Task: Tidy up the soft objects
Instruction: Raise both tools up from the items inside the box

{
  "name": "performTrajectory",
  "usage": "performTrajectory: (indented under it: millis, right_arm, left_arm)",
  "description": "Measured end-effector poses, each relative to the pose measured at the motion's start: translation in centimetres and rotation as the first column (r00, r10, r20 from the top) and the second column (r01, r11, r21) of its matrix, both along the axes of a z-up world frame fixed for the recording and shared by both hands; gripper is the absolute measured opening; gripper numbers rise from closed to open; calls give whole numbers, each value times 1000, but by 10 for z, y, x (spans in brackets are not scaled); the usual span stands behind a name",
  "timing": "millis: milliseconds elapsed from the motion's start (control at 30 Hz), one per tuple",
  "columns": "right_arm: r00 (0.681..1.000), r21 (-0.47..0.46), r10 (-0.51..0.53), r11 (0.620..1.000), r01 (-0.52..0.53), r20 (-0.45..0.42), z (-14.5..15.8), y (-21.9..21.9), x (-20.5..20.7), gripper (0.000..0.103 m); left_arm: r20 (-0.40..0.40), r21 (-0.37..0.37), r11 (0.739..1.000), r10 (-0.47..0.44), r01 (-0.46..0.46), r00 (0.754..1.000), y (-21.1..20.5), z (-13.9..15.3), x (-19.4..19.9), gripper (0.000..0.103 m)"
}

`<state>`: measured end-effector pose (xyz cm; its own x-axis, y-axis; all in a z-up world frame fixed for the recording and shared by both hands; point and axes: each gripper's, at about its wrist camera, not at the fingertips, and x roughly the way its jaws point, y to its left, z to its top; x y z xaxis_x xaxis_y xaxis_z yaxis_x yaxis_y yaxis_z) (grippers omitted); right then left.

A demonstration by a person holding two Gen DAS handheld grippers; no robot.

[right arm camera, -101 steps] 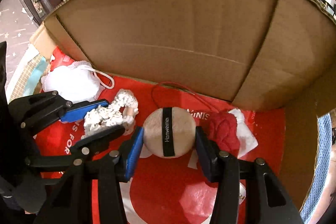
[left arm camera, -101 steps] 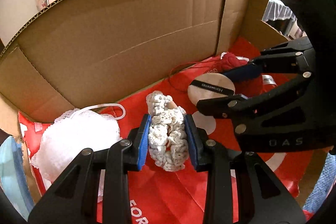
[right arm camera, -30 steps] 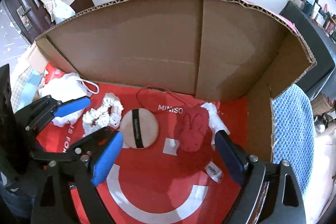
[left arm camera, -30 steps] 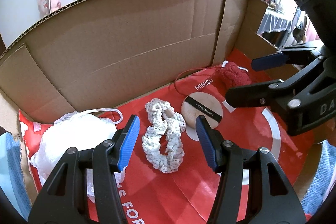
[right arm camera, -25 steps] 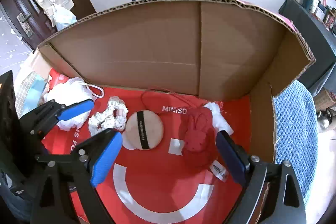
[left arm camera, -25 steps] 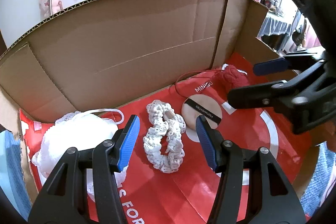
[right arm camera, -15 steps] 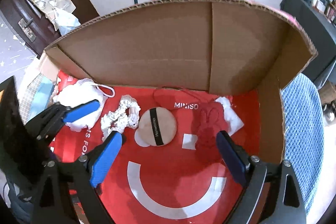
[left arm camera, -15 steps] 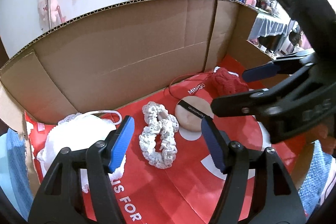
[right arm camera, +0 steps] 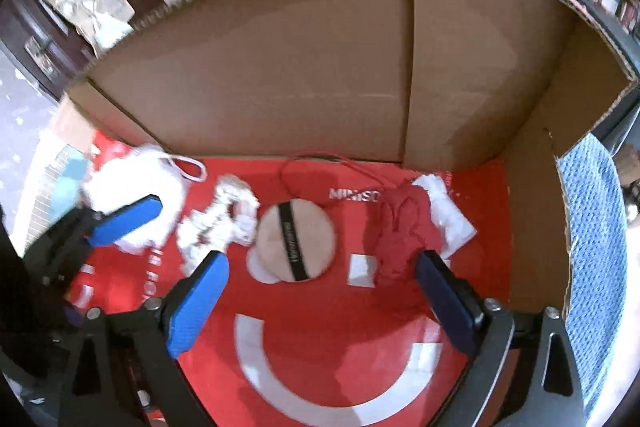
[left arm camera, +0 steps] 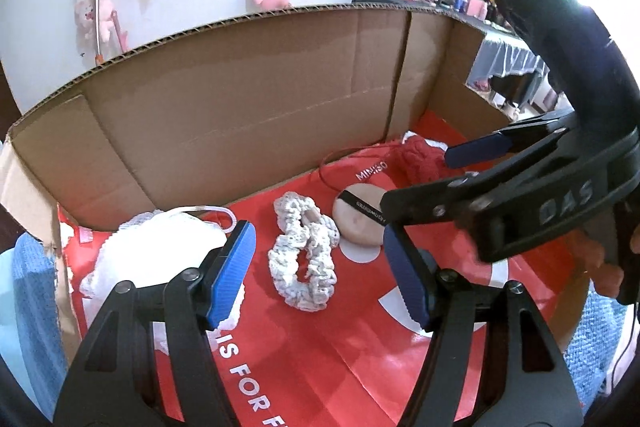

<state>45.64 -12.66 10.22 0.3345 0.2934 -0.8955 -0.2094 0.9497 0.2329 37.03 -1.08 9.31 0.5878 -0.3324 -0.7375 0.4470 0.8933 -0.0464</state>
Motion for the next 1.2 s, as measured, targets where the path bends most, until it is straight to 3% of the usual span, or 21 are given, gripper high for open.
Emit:
performTrajectory:
  millis: [200, 433, 633, 967, 1067, 1133, 1200]
  right_arm:
    - [999, 152, -10, 988, 15, -38, 6, -13, 4, 96]
    - [1000, 66, -24, 998, 24, 3, 10, -11, 2, 95]
    - [1000, -47, -21, 999, 22, 22, -6, -3, -1, 96]
    - [998, -236, -14, 971, 28, 61, -23, 22, -4, 99]
    - [999, -121, -6, 993, 10, 34, -22, 23, -5, 103]
    - [1000, 22, -4, 1000, 4, -14, -19, 19, -6, 103]
    - [1000, 75, 1, 997, 1, -25, -15, 19, -6, 101]
  left_arm:
    - [-15, -30, 999, 13, -14, 1000, 9, 1, 2, 66]
    - [-13, -29, 999, 14, -15, 1000, 11, 2, -2, 66]
    - [-19, -36, 999, 4, -4, 1000, 18, 8, -15, 69]
    - [8, -48, 998, 38, -38, 999, 46, 20, -39, 69]
    - [5, -63, 997, 39, -39, 999, 50, 22, -42, 69]
    - [9, -71, 997, 39, -38, 999, 51, 24, -43, 69]
    - [13, -78, 996, 39, -38, 999, 52, 25, -46, 69]
